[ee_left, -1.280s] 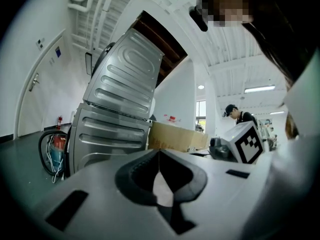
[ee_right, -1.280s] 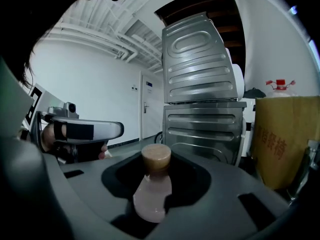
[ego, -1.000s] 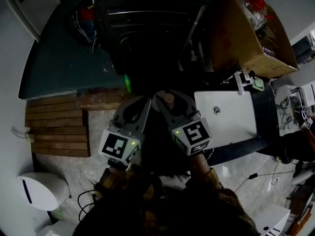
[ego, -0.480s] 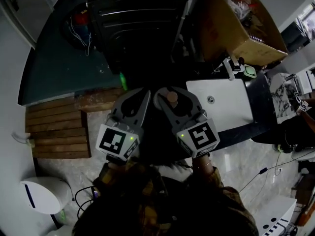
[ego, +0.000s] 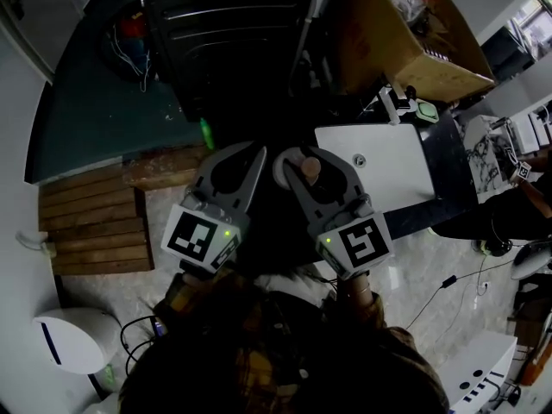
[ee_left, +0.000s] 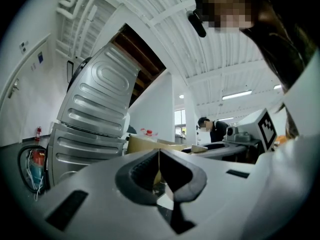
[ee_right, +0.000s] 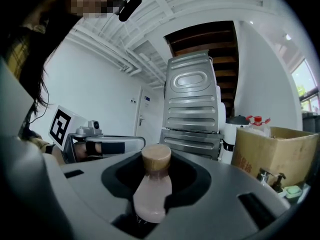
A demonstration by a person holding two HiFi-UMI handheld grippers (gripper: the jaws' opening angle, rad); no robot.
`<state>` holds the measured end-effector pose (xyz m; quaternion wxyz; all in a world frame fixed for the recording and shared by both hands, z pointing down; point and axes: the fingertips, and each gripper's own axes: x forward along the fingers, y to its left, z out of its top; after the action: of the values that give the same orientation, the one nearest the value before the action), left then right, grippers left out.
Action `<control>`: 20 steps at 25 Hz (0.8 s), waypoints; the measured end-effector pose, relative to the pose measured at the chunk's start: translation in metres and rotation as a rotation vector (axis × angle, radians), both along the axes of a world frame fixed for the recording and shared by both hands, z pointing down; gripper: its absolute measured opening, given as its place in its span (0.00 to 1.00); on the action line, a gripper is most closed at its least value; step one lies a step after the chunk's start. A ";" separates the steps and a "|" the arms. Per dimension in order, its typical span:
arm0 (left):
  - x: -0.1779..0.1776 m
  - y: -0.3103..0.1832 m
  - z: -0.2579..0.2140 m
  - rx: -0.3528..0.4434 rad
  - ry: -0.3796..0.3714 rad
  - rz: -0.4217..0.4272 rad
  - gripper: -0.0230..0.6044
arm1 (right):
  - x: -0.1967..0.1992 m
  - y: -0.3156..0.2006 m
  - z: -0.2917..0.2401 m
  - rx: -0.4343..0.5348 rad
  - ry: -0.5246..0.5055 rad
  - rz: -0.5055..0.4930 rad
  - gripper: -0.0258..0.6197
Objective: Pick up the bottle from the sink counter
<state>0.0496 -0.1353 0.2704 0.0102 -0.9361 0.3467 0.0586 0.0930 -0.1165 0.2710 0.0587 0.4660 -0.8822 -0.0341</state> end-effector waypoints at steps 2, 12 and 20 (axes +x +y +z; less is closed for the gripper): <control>0.002 0.003 -0.001 0.003 -0.004 0.011 0.07 | 0.002 0.005 0.000 -0.003 -0.002 0.009 0.25; 0.007 0.011 0.005 -0.014 -0.023 0.059 0.07 | 0.005 0.011 -0.002 0.006 0.004 0.038 0.25; 0.006 0.008 0.004 -0.046 -0.002 0.071 0.07 | -0.003 0.007 -0.007 0.030 0.015 0.038 0.25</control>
<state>0.0552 -0.1274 0.2743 -0.0128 -0.9479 0.3143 0.0499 0.0905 -0.1094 0.2638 0.0588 0.4833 -0.8720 -0.0495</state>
